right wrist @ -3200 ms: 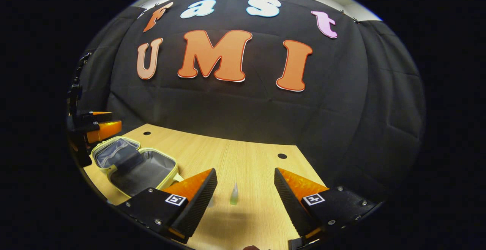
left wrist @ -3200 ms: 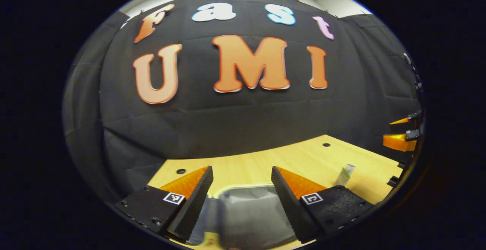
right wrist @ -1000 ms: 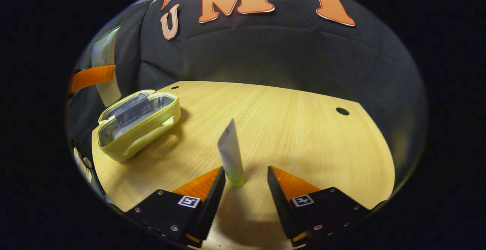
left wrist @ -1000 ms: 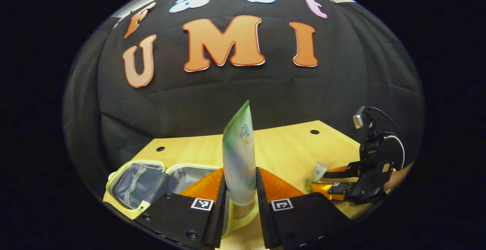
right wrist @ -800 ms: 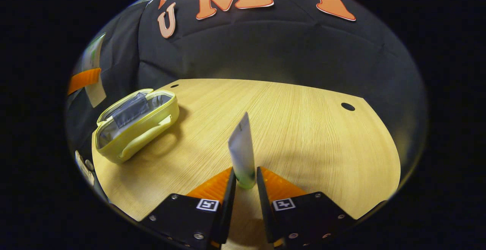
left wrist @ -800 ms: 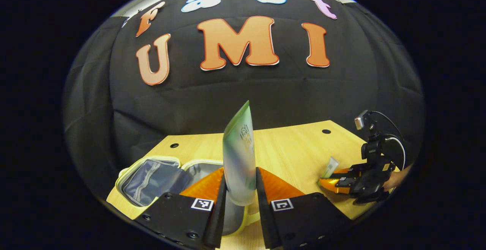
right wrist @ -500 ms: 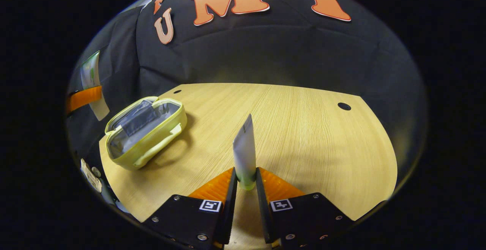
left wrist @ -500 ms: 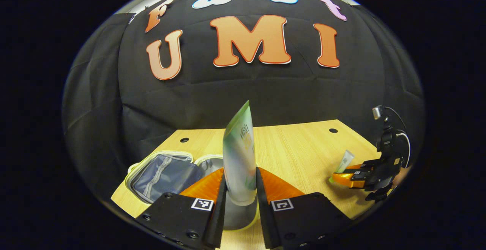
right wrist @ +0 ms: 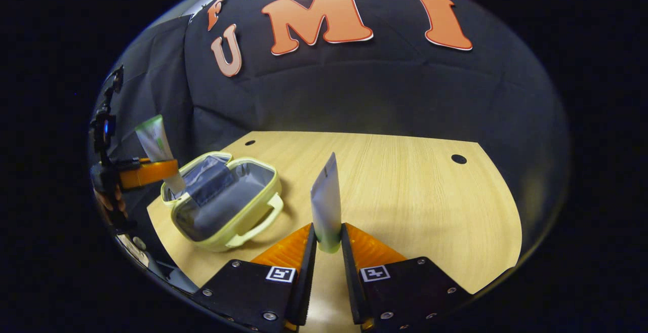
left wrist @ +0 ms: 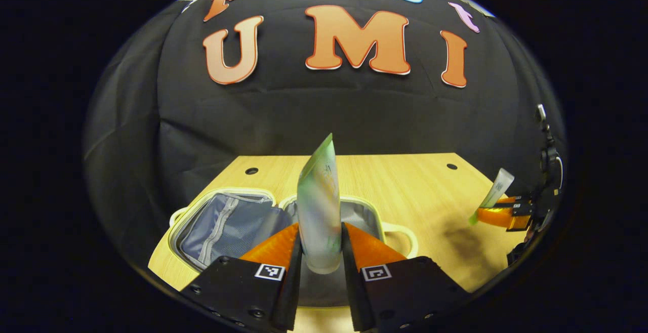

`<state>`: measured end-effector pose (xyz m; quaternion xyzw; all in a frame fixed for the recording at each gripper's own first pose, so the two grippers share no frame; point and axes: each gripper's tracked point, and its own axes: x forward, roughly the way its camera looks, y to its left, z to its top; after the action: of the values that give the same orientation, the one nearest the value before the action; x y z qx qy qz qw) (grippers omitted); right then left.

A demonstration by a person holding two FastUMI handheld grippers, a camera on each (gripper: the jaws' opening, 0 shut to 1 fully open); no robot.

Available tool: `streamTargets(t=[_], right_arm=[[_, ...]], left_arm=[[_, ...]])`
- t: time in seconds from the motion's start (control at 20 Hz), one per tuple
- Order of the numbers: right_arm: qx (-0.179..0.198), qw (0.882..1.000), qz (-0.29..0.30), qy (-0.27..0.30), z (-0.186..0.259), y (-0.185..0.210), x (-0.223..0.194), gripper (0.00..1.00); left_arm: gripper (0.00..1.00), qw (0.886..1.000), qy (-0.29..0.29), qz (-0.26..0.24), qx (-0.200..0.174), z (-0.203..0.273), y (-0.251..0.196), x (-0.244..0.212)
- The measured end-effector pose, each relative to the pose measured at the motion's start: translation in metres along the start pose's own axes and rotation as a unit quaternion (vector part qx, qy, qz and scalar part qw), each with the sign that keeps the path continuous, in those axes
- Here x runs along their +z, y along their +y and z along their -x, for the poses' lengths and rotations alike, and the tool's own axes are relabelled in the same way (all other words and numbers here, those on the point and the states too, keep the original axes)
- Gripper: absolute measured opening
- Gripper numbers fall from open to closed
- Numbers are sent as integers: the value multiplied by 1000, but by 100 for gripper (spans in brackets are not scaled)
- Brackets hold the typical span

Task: First open the suitcase, pack the skin care products into it, and then close the suitcase.

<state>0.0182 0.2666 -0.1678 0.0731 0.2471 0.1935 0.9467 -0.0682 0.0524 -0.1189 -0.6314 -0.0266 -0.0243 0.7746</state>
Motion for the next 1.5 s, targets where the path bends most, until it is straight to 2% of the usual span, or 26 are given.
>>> streamTargets(t=[0.25, 0.45, 0.75, 0.9, 1.1, 1.3, 1.4, 1.45, 1.5], right_arm=[[-29, 999, -28, 2, -2, 46, 2, 33], [-44, 998, -35, 3, -8, 78, 4, 33], [-59, 997, -52, 8, -16, 122, -6, 33], [-66, 996, -57, 19, -22, 139, -15, 33], [-62, 997, -35, 33, -31, 158, -17, 33], [-33, 997, -32, 55, -44, 173, -22, 33], [-15, 997, -28, 69, -53, 181, -23, 33], [-4, 997, -25, 76, -58, 184, -25, 33], [2, 996, -24, 82, -63, 187, -26, 33]], left_arm=[[41, 995, 84, -4, -48, -30, 38, -49], [41, 986, 148, 6, -77, -52, 58, -85], [41, 966, 225, 4, -127, -75, 50, -119], [41, 958, 254, -8, -130, -83, 44, -128], [41, 955, 272, -14, -120, -100, 39, -134], [45, 956, 273, 6, -111, -104, 35, -133], [46, 957, 261, 26, -121, -98, 32, -126], [50, 959, 250, 41, -129, -94, 31, -121], [61, 961, 237, 53, -134, -89, 32, -113]])
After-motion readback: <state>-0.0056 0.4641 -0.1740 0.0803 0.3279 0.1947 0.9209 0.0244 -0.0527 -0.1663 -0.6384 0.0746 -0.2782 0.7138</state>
